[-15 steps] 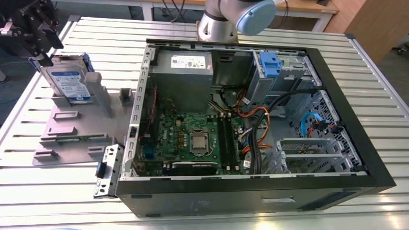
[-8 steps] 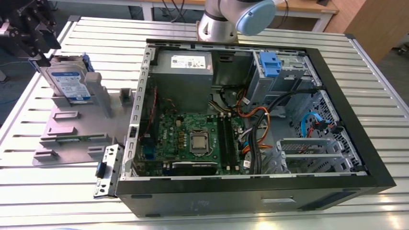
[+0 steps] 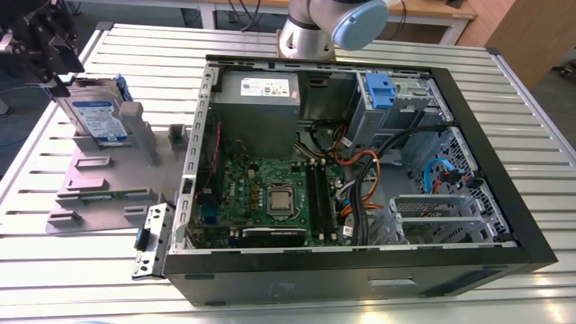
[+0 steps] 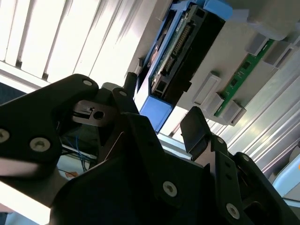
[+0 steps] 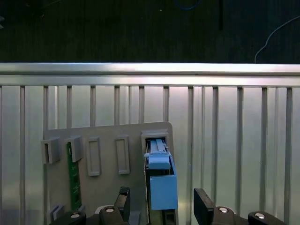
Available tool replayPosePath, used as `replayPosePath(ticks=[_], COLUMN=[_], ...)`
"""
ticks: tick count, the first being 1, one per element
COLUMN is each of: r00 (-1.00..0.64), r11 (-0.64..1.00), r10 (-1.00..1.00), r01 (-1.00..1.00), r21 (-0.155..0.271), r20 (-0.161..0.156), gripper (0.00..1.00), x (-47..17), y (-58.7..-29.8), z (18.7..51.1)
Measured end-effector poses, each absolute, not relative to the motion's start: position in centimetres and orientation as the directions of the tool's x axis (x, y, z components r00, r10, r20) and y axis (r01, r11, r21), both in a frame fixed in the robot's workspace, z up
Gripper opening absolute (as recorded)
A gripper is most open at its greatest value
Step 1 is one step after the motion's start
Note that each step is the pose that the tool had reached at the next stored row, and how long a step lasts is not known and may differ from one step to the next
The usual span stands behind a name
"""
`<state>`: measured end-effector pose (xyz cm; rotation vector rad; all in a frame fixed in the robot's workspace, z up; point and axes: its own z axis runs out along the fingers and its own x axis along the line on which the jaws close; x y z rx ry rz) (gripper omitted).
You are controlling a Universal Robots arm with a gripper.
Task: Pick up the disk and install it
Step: 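Pick up the disk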
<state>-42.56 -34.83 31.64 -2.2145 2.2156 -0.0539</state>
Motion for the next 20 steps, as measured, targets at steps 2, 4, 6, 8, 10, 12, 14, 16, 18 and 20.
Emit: replayPosePath(ticks=[2, 4, 6, 8, 10, 12, 14, 16, 18, 20], r00=[0.001, 0.005, 0.005, 0.005, 0.005, 0.005, 0.005, 0.005, 0.005, 0.005], r11=[-0.002, -0.006, -0.006, -0.006, -0.006, -0.006, -0.006, -0.006, -0.006, -0.006], r10=[-1.0, -1.0, -1.0, -1.0, -1.0, -1.0, -1.0, -1.0, -1.0, -1.0], r01=[-1.0, -1.0, -1.0, -1.0, -1.0, -1.0, -1.0, -1.0, -1.0, -1.0], r21=[-0.03, -0.03, -0.03, -0.03, -0.03, -0.03, -0.03, -0.03, -0.03, -0.03], r20=[0.019, 0.019, 0.019, 0.019, 0.019, 0.019, 0.019, 0.019, 0.019, 0.019], gripper=[0.65, 0.65, 0.65, 0.65, 0.65, 0.65, 0.65, 0.65, 0.65, 0.65], x=[-42.56, -42.56, -42.56, -42.56, -42.56, -42.56, -42.56, -42.56, -42.56, -42.56], y=[-34.84, -34.83, -34.83, -34.83, -34.83, -34.83, -34.83, -34.83, -34.83, -34.83], z=[31.56, 31.44, 31.39, 31.33, 31.21, 31.17, 31.06, 30.97, 30.93, 30.89])
